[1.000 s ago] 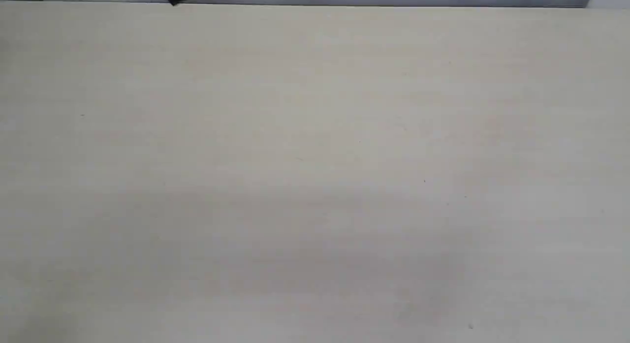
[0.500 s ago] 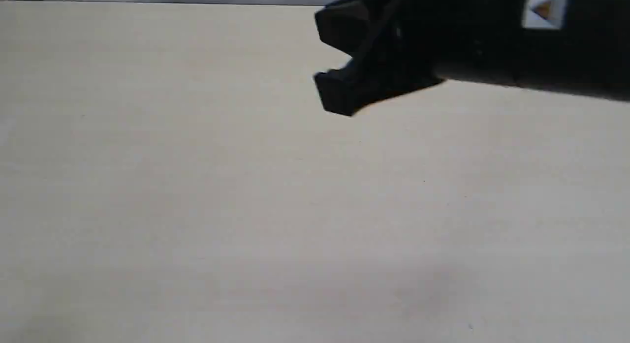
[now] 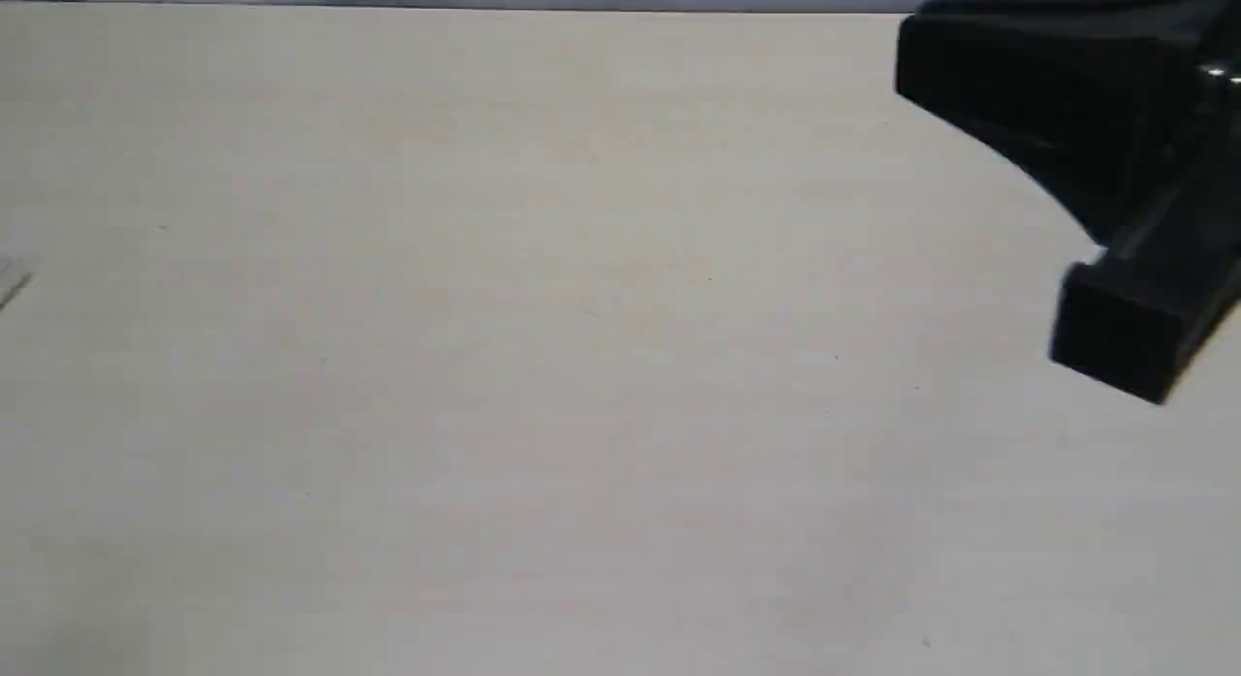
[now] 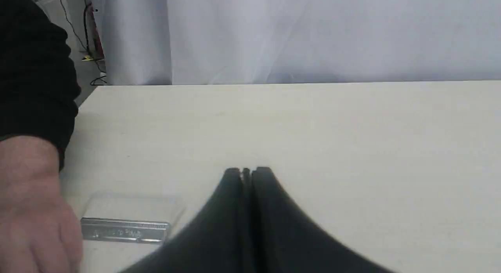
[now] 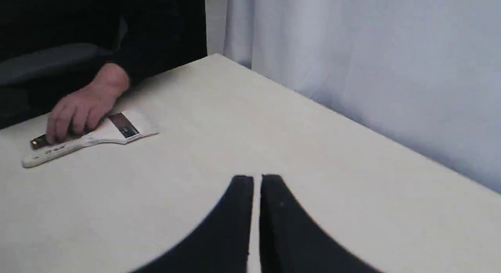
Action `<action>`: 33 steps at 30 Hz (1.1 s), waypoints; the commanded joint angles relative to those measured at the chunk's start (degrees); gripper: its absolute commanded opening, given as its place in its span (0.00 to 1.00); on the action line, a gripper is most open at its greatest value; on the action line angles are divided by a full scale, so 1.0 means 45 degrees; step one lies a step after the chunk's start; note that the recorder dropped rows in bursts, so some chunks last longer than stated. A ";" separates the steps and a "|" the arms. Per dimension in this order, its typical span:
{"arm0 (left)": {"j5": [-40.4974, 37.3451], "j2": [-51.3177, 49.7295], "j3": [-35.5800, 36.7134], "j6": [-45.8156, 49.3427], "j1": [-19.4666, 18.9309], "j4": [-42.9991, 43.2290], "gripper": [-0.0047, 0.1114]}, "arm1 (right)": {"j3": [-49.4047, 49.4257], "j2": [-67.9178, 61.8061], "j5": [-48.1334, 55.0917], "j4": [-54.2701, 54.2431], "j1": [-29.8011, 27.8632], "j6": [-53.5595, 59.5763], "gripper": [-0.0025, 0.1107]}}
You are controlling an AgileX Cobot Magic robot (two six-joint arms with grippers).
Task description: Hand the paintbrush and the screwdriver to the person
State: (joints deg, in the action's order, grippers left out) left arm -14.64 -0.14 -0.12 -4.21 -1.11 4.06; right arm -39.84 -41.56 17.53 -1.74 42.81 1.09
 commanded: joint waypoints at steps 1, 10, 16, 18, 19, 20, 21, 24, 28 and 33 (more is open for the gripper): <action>0.0079 0.0032 0.0026 -0.0026 0.0105 -0.0002 0.04 | 0.0044 0.0607 0.0580 0.1125 -0.0038 0.0309 0.06; 0.0072 0.0032 0.0026 -0.0026 0.0105 -0.0041 0.04 | 0.0794 0.2137 0.1246 0.1444 -0.2353 0.0282 0.06; 0.0072 0.0032 0.0026 -0.0026 0.0105 -0.0041 0.04 | 0.2752 0.3104 0.0633 0.0997 -0.5550 0.0282 0.06; 0.0072 0.0032 0.0026 -0.0026 0.0105 -0.0041 0.04 | 0.3538 0.3531 0.0370 0.0776 -0.6593 0.0329 0.06; 0.0072 0.0032 0.0026 -0.0026 0.0105 -0.0041 0.04 | 0.3741 0.3663 0.0277 0.0711 -0.6921 0.0329 0.06; 0.0072 0.0032 0.0026 -0.0026 0.0105 -0.0041 0.04 | 0.4148 0.3924 0.0088 0.0482 -0.7299 0.0482 0.06; 0.0072 0.0032 0.0026 -0.0026 0.0105 -0.0041 0.04 | 0.4417 0.4114 -0.0029 0.0386 -0.7638 0.0648 0.06; 0.0072 0.0032 0.0026 -0.0026 0.0105 -0.0041 0.04 | 0.5336 0.4918 -0.0435 -0.0100 -0.8436 0.1424 0.06; 0.0072 0.0032 0.0026 -0.0026 0.0105 -0.0041 0.04 | 0.6192 0.6066 -0.0555 -0.0730 -0.9148 0.1997 0.06; 0.0072 0.0032 0.0026 -0.0026 0.0105 -0.0041 0.04 | 0.7272 0.7673 -0.0519 -0.0902 -0.9650 0.2051 0.06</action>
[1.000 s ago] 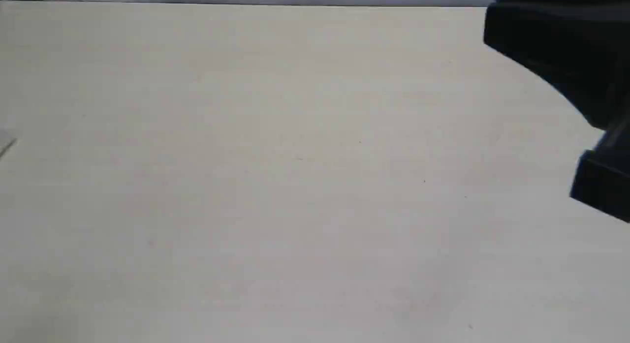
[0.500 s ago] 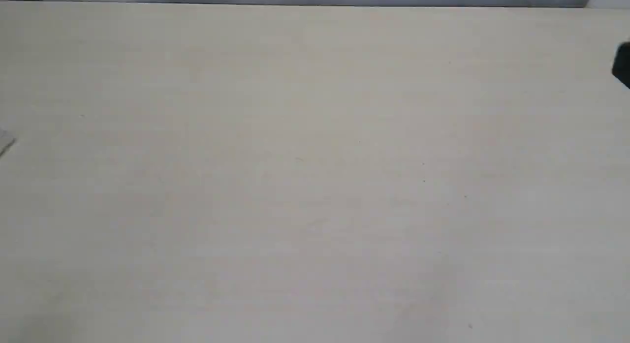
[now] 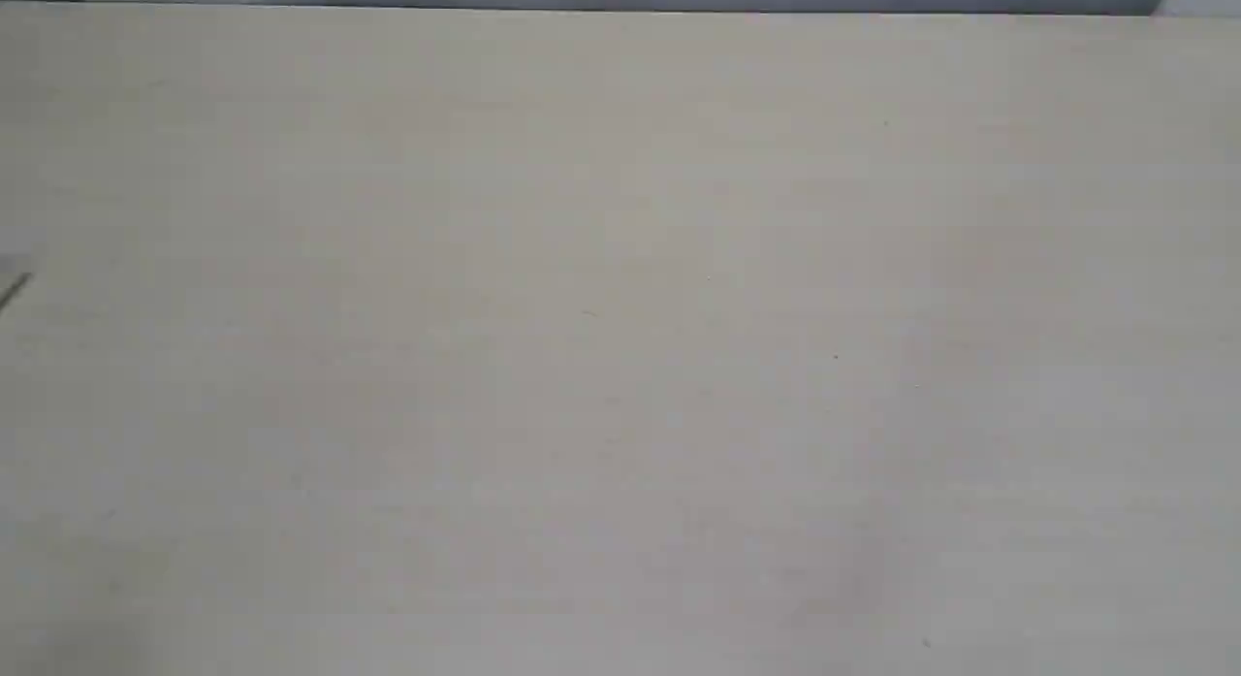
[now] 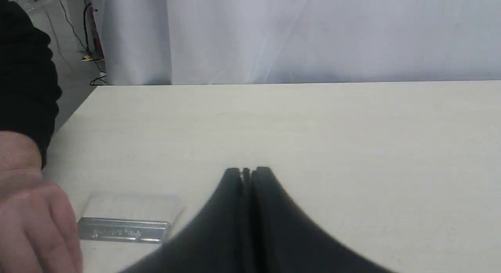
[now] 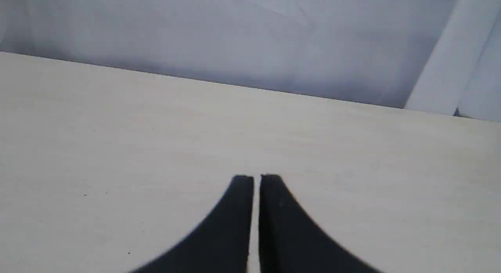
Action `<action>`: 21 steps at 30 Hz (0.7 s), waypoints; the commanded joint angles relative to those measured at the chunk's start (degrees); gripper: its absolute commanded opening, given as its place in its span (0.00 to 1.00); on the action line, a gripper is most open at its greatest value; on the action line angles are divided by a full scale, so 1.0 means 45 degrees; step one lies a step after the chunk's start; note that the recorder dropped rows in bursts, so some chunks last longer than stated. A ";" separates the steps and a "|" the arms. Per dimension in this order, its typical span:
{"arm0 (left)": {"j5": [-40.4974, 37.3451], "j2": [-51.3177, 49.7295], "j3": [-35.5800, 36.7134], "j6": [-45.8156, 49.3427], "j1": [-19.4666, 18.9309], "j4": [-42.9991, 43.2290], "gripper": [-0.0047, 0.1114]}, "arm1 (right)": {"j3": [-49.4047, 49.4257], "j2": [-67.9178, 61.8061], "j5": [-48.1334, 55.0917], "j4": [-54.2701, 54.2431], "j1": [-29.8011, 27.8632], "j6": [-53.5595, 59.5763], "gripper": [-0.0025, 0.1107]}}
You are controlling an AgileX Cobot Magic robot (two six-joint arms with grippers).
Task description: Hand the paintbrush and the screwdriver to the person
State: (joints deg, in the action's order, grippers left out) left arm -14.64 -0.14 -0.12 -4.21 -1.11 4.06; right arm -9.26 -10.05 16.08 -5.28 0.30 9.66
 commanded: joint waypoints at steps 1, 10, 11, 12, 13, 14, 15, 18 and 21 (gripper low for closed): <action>0.0105 0.0032 0.0026 -0.0026 0.0105 -0.0041 0.04 | 0.0655 0.0947 -0.0199 -0.0116 -0.0202 0.0289 0.06; 0.0080 0.0032 0.0026 -0.0026 0.0105 -0.0002 0.04 | 0.1094 0.1812 0.0004 -0.0440 -0.0030 0.0744 0.06; 0.0080 0.0032 0.0026 -0.0026 0.0105 -0.0002 0.04 | 0.1094 0.1812 0.0072 -0.0440 -0.0030 0.0744 0.06; 0.0080 0.0032 0.0026 -0.0026 0.0105 -0.0002 0.04 | 0.1094 0.1812 0.0122 -0.0440 -0.0030 0.0804 0.06; 0.0080 0.0032 0.0026 -0.0026 0.0105 -0.0002 0.04 | 0.1201 0.1812 0.0126 -0.0400 -0.0030 0.0805 0.06; 0.0080 0.0032 0.0026 -0.0026 0.0105 -0.0002 0.04 | 0.1286 0.1812 0.0126 -0.0399 -0.0030 0.0805 0.06; 0.0080 0.0032 0.0026 -0.0026 0.0105 -0.0002 0.04 | 0.1371 0.1812 0.0149 -0.0399 -0.0030 0.0805 0.06; 0.0080 0.0032 0.0026 -0.0026 0.0105 -0.0002 0.04 | 0.1774 0.1812 0.0100 -0.0428 -0.0030 0.1062 0.06; 0.0080 0.0032 0.0026 -0.0026 0.0105 -0.0002 0.04 | 0.1982 0.1812 0.0104 -0.0428 -0.0030 0.0980 0.06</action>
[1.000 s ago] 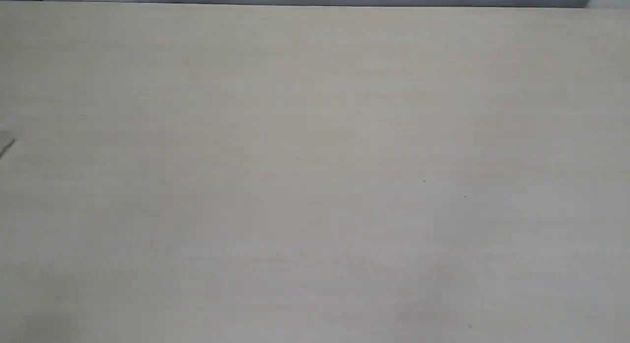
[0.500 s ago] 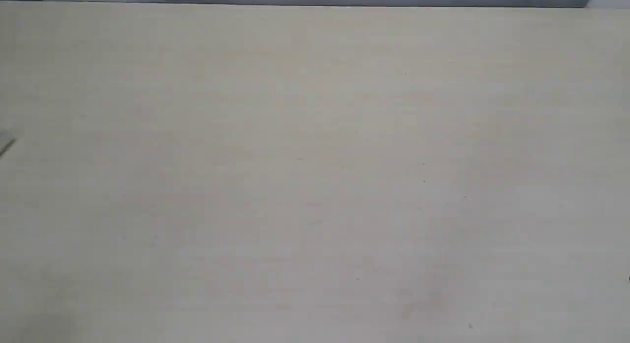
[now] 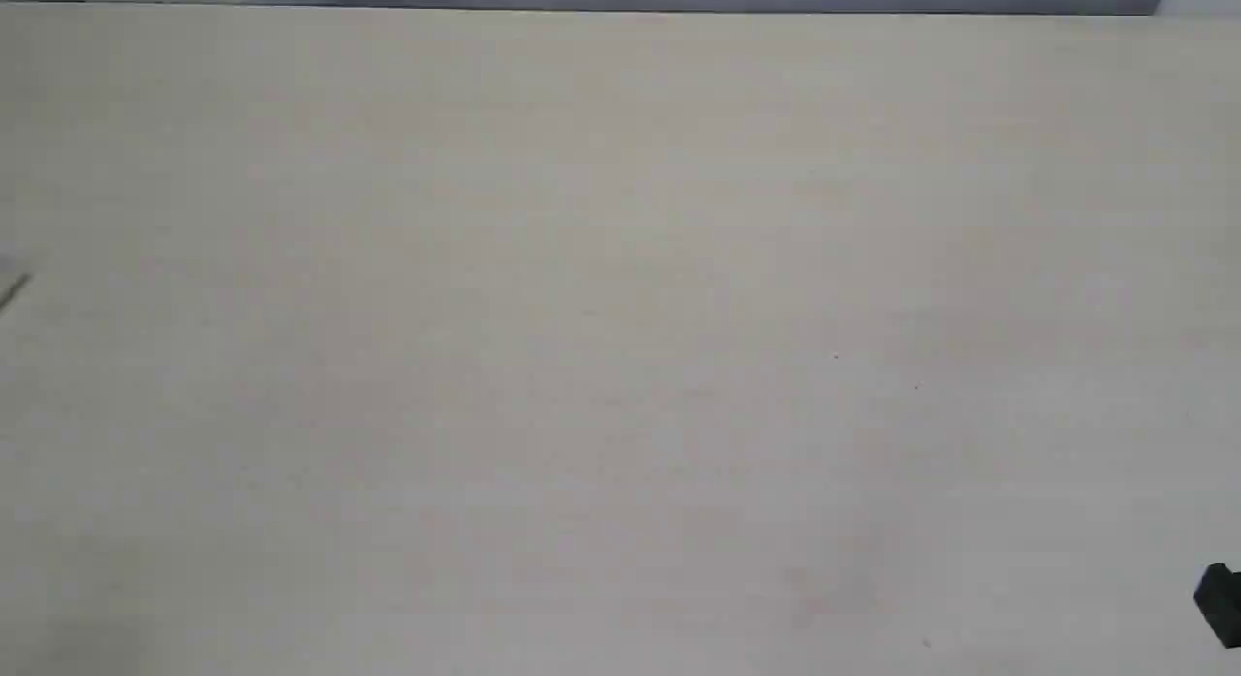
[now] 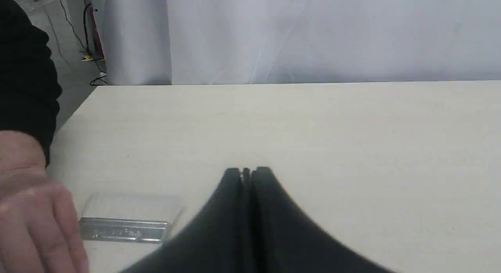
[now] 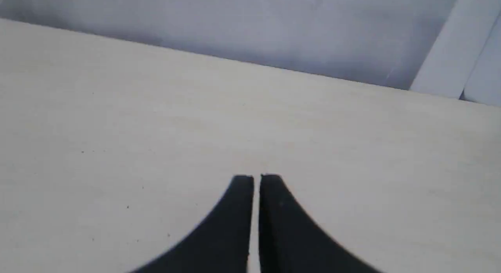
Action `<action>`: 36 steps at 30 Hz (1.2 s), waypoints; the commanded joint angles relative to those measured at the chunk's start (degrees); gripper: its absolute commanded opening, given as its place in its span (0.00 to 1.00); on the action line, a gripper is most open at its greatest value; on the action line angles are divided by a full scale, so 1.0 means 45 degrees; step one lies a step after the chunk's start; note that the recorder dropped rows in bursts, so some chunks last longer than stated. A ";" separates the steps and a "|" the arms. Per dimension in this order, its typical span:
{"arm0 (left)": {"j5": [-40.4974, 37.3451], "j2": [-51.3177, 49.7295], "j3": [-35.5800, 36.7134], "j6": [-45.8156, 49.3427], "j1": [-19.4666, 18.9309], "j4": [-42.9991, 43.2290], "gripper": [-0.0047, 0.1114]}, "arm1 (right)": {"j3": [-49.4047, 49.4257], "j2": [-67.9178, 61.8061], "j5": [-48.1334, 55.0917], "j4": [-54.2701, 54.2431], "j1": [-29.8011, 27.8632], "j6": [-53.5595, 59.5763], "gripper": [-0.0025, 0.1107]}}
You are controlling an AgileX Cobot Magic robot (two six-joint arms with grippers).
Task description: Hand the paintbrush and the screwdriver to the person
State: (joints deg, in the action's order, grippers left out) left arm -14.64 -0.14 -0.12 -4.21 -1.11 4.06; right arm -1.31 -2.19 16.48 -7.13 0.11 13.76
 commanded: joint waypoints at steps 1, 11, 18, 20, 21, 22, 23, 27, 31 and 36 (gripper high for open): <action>0.0080 0.0032 0.0026 -0.0026 0.0105 -0.0002 0.04 | 0.0236 0.0064 0.0017 -0.0015 0.0012 -0.0018 0.06; 0.0045 0.0032 0.0026 -0.0026 0.0105 -0.0053 0.04 | 0.0290 0.0064 -0.0101 0.1379 0.0012 -0.1241 0.06; 0.0072 0.0032 0.0026 -0.0026 0.0105 -0.0052 0.04 | 0.0290 0.0068 -0.0358 0.1503 0.0012 -0.1679 0.06; 0.0072 0.0032 0.0026 -0.0026 0.0105 -0.0052 0.04 | 0.0290 0.0068 -0.0409 0.1585 0.0012 -0.1794 0.06; 0.0072 0.0032 0.0026 -0.0026 0.0105 -0.0052 0.04 | 0.0290 0.0068 -0.0409 0.1681 0.0012 -0.2043 0.06; 0.0072 0.0032 0.0026 -0.0026 0.0105 -0.0052 0.04 | 0.0290 0.0068 -0.0409 0.2150 0.0012 -0.2764 0.06; 0.0072 0.0032 0.0026 -0.0026 0.0105 -0.0052 0.04 | 0.0290 0.0068 -0.0409 0.2541 0.0012 -0.3321 0.06; 0.0072 0.0032 0.0026 -0.0026 0.0105 -0.0052 0.04 | 0.0290 0.0068 -0.0293 0.3116 0.0012 -0.4047 0.06; 0.0072 0.0032 0.0026 -0.0026 0.0105 -0.0052 0.04 | 0.0290 0.0068 0.0364 0.3117 0.0012 -0.3511 0.06; 0.0072 0.0032 0.0026 -0.0026 0.0105 -0.0052 0.04 | 0.0290 0.0068 0.0366 0.3117 0.0012 -0.3511 0.06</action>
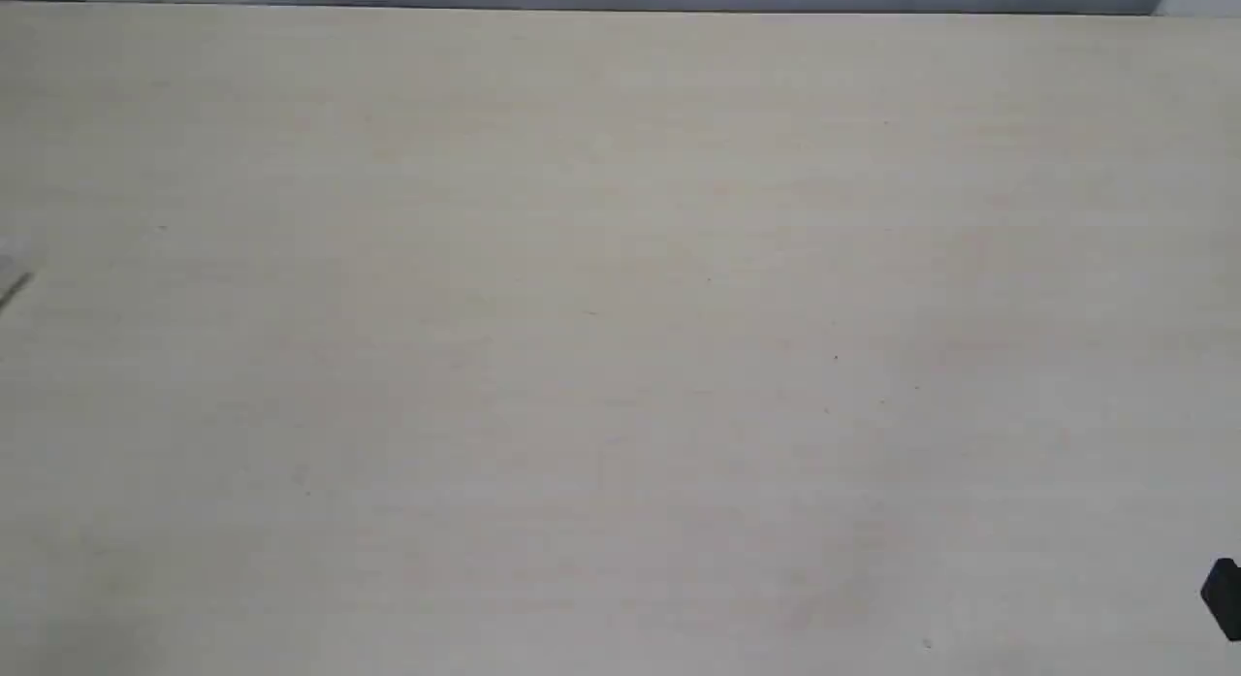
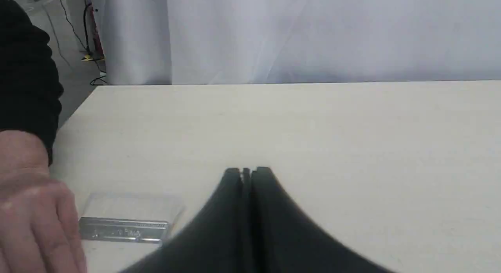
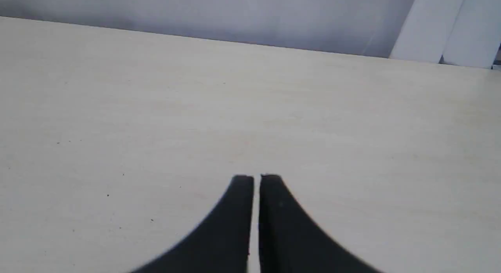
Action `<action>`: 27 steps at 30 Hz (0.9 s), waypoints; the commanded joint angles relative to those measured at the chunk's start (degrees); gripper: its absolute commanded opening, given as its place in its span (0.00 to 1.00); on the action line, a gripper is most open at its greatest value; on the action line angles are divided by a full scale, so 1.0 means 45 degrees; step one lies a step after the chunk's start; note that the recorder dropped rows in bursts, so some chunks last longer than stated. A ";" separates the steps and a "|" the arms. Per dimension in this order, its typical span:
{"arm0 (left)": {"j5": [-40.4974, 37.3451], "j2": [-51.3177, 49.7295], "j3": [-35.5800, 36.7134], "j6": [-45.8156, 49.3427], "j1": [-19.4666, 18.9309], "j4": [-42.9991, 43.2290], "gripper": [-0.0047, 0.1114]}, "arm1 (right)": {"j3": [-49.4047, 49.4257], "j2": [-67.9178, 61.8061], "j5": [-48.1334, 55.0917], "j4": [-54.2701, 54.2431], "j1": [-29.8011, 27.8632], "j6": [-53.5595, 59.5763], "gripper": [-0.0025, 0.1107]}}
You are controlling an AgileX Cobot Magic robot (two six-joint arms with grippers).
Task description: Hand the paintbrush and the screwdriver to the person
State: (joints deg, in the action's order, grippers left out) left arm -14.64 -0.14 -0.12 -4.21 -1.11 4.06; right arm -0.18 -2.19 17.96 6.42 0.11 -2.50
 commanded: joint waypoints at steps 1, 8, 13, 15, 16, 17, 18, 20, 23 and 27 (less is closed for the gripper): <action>0.0072 0.0032 0.0026 -0.0026 0.0105 -0.0052 0.04 | 0.0039 0.0068 0.0037 0.0105 0.0012 0.0102 0.06; 0.0077 0.0032 0.0026 -0.0026 0.0105 -0.0001 0.04 | 0.0039 0.0068 0.0011 -0.0095 0.0012 0.0075 0.06; 0.0077 0.0032 0.0026 -0.0026 0.0105 -0.0001 0.04 | 0.0039 0.0068 0.0013 -0.0094 0.0012 0.0075 0.06; 0.0077 0.0032 0.0026 -0.0026 0.0105 -0.0001 0.04 | 0.0039 0.0068 0.0013 -0.0094 0.0012 0.0075 0.06; 0.0077 0.0032 0.0026 -0.0026 0.0105 -0.0001 0.04 | 0.0039 0.0068 0.0013 -0.0094 0.0012 0.0075 0.06; 0.0077 0.0032 0.0026 -0.0026 0.0105 -0.0001 0.04 | 0.0039 0.0068 0.0013 -0.0094 0.0012 0.0075 0.06; 0.0077 0.0032 0.0026 -0.0026 0.0105 -0.0001 0.04 | 0.0039 0.0068 0.0013 -0.0094 0.0012 0.0075 0.06; 0.0077 0.0032 0.0026 -0.0026 0.0105 -0.0001 0.04 | 0.0039 0.0068 0.0013 -0.0094 0.0012 0.0075 0.06; 0.0077 0.0032 0.0026 -0.0026 0.0105 -0.0001 0.04 | 0.0039 0.0068 0.0013 -0.0094 0.0012 0.0075 0.06; 0.0077 0.0032 0.0026 -0.0026 0.0105 -0.0001 0.04 | 0.0039 0.0068 0.0013 -0.0094 0.0012 0.0075 0.06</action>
State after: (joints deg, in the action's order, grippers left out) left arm -14.64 -0.14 -0.12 -4.21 -1.11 4.06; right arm -0.18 -2.19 18.04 6.15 0.11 -2.42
